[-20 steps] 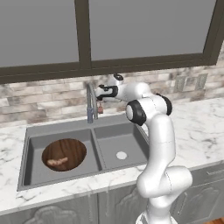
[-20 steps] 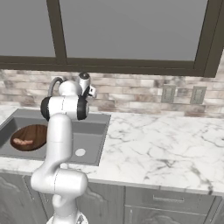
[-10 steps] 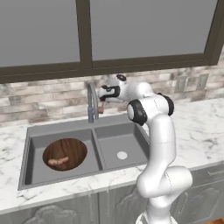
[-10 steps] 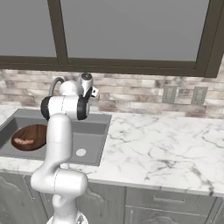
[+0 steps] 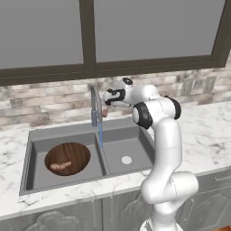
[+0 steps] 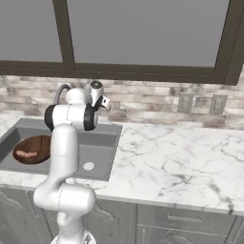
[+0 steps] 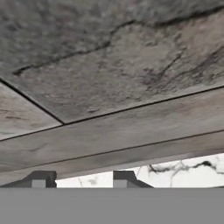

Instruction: Pick the potato from the cabinet and place it in the bowl. Then pick the bowl and place it in the sink. Then turn on the sink facuet.

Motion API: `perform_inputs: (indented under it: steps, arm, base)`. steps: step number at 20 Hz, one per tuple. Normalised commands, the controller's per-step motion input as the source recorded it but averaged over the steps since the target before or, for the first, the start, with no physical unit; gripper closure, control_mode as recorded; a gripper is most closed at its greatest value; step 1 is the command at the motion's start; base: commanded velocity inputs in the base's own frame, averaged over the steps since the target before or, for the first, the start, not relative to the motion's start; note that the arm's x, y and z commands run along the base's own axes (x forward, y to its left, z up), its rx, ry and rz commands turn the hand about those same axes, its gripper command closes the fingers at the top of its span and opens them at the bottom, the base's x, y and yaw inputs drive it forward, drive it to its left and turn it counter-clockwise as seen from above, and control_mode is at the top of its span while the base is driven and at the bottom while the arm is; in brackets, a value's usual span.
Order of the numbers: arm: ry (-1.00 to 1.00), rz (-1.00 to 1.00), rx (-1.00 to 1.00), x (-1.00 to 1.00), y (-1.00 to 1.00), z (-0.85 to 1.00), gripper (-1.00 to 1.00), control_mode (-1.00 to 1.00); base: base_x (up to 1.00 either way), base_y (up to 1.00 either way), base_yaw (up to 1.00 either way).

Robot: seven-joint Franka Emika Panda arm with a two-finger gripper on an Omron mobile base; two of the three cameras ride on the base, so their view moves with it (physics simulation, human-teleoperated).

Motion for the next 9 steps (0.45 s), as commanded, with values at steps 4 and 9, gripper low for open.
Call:
perform_inputs:
  steps: [4,9]
  arm:
    - [0.0,-0.02,0.02,0.0,-0.06,0.0,1.0,-1.0]
    - [0.0,0.0,0.0,0.0,0.0,0.0,1.0,-1.0]
  base:
    - [0.0,0.0,0.0]
    - [0.0,0.0,0.0]
